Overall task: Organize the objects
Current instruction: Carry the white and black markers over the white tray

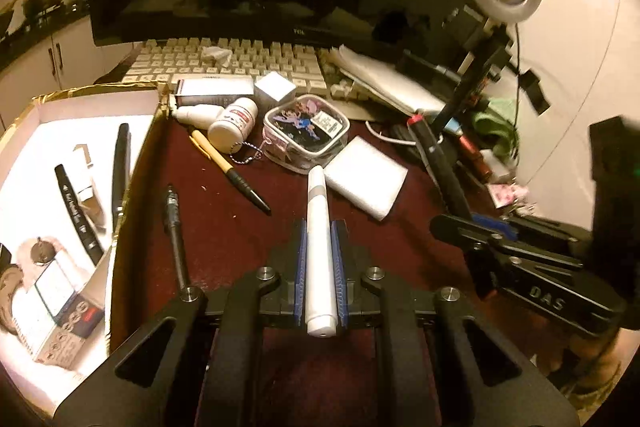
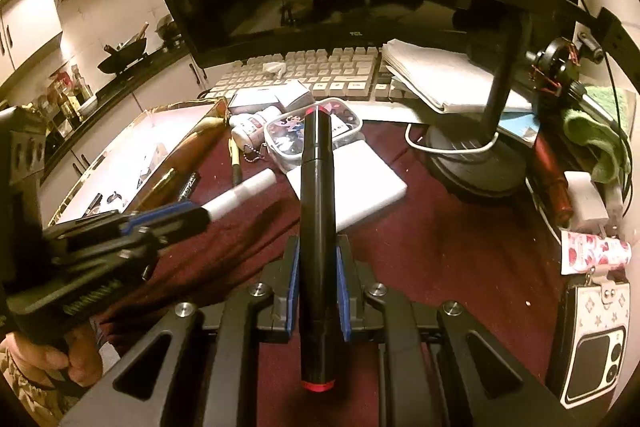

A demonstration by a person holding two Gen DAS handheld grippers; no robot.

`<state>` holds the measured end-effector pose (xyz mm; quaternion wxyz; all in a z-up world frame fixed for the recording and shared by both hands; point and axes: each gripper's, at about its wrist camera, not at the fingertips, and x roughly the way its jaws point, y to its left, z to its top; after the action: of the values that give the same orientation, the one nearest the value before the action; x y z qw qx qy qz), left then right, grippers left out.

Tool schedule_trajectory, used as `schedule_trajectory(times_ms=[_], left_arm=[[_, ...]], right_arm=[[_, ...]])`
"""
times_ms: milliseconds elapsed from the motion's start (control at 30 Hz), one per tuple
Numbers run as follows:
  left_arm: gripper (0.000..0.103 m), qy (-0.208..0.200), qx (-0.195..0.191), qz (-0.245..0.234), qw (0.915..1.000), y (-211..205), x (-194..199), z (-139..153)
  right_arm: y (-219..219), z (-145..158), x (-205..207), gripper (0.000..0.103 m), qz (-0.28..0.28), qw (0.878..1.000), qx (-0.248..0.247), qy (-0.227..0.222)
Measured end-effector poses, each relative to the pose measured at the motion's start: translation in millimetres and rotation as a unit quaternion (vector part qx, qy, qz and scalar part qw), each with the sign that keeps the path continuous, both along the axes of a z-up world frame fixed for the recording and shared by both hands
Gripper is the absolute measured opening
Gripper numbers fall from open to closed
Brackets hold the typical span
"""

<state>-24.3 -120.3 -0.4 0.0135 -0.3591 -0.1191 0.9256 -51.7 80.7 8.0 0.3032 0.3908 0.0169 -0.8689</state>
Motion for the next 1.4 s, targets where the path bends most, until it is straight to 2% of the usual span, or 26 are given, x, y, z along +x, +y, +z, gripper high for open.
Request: schedule_trajectory(times_ms=[200, 467, 967, 1267, 1400], left_arm=[[0.012, 0.03, 0.014, 0.006, 0.9994, -15.8, 23.2, 18.4], [0.012, 0.064, 0.016, 0.037, 0.9972, -42.4, 51.6, 42.5], [0.012, 0.071, 0.012, 0.096, 0.9928, -84.5, 73.9, 49.5], [0.012, 0.061, 0.015, 0.112, 0.9917, -103.3, 75.9, 41.3], [0.012, 0.043, 0.012, 0.149, 0.9879, -122.2, 78.1, 35.4]], right_arm=[[-4.8, 4.4, 1.1, 0.015, 0.005, 1.0, -0.003, -0.001], [-23.8, 12.5, 14.1, 0.015, 0.034, 0.999, -0.001, 0.005], [-63.2, 31.5, 35.0, 0.015, 0.081, 0.996, -0.024, 0.013], [-84.8, 38.1, 40.0, 0.015, 0.099, 0.995, -0.025, 0.013], [-97.2, 42.2, 41.0, 0.015, 0.11, 0.994, -0.025, 0.013]])
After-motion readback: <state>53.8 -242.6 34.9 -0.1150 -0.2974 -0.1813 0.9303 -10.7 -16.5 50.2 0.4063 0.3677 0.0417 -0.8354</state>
